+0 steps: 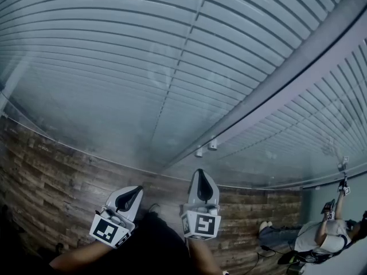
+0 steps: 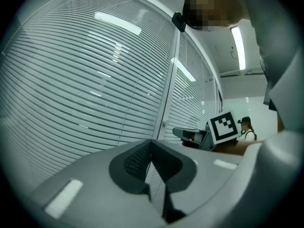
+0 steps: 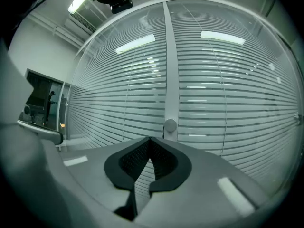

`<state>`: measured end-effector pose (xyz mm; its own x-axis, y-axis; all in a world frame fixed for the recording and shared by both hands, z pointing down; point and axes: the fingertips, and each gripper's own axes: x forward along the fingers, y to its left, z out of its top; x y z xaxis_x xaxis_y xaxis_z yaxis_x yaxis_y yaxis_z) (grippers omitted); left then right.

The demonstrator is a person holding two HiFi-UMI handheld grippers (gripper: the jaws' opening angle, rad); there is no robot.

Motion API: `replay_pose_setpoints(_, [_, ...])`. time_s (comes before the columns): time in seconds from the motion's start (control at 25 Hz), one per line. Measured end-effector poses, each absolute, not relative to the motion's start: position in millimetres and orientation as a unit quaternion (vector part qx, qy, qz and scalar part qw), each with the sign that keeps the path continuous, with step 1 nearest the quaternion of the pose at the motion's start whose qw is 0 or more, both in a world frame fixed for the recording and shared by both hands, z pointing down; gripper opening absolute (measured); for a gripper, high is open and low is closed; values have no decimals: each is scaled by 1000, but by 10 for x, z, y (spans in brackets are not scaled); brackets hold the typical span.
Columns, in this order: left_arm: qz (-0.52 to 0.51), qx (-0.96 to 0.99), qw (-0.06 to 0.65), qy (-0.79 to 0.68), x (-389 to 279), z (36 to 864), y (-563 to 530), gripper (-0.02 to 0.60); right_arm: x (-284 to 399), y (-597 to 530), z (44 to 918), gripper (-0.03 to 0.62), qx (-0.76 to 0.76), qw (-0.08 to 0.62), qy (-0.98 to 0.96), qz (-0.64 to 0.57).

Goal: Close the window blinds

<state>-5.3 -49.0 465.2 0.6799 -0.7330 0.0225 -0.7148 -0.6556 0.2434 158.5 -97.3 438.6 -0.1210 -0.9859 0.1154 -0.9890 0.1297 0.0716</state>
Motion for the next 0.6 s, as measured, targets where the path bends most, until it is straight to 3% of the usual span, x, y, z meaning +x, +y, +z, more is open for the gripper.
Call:
replay_pose_setpoints(0.32, [-45, 915, 109, -386, 66, 4707, -581, -2, 1392, -775, 4387, 0, 651, 55, -757, -5])
replay_pose_setpoints(0.6, [-51, 919, 100, -378, 210, 4595, -663, -2, 1478, -703, 4416, 0, 660, 91, -746, -3])
